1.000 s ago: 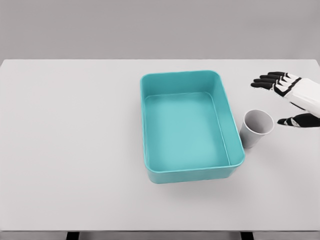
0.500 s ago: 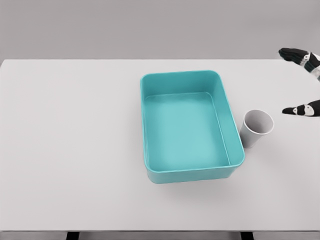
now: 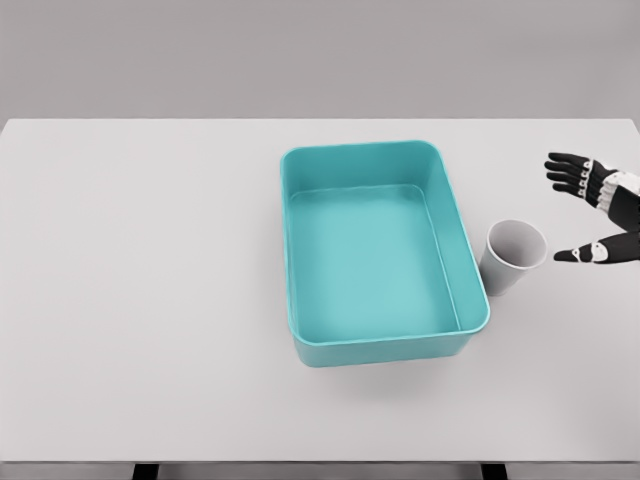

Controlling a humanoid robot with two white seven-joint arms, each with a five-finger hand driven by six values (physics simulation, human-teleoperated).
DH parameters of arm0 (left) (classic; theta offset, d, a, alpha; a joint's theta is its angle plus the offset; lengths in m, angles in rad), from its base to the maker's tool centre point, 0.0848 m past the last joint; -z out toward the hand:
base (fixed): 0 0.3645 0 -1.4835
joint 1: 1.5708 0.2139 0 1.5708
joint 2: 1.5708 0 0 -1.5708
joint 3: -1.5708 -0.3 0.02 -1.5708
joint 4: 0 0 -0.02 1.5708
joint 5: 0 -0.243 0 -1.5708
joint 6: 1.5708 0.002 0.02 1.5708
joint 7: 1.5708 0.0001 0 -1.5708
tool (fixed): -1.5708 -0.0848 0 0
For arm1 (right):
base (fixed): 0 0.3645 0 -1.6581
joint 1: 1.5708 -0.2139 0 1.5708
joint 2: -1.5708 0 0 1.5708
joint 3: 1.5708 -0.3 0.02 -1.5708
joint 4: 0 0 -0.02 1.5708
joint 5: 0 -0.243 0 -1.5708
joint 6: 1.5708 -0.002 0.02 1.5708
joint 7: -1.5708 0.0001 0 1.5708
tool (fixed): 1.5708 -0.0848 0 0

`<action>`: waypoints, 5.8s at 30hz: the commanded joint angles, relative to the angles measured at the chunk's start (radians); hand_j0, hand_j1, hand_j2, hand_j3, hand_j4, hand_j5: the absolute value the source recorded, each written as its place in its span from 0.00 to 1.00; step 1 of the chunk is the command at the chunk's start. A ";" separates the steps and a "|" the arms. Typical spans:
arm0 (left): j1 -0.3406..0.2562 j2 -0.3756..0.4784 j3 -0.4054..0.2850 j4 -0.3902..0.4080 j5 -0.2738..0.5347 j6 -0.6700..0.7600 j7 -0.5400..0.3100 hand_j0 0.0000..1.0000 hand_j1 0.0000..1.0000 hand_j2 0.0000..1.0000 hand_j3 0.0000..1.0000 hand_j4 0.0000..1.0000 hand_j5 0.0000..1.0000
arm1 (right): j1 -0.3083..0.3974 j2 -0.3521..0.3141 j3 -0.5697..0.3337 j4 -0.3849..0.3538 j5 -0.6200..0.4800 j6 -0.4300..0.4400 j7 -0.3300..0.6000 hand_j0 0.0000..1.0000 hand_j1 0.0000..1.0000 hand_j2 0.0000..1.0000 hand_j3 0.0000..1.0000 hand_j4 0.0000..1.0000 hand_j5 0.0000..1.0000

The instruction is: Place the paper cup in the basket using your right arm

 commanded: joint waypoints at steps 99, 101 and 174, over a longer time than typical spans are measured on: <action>0.000 0.000 0.001 0.000 0.000 0.000 -0.001 1.00 1.00 1.00 1.00 1.00 1.00 | -0.008 0.222 0.136 0.250 0.010 -0.226 0.000 0.58 0.58 0.58 0.58 0.58 0.58; 0.000 0.000 -0.001 0.000 0.000 0.000 0.000 1.00 1.00 1.00 1.00 1.00 1.00 | -0.008 0.222 0.136 0.248 0.010 -0.226 0.000 0.56 0.56 0.56 0.56 0.56 0.56; 0.000 0.000 -0.001 0.000 0.000 0.000 0.000 1.00 1.00 1.00 1.00 1.00 1.00 | -0.517 0.265 0.478 -0.031 0.500 -0.226 0.000 0.44 0.44 0.44 0.44 0.44 0.44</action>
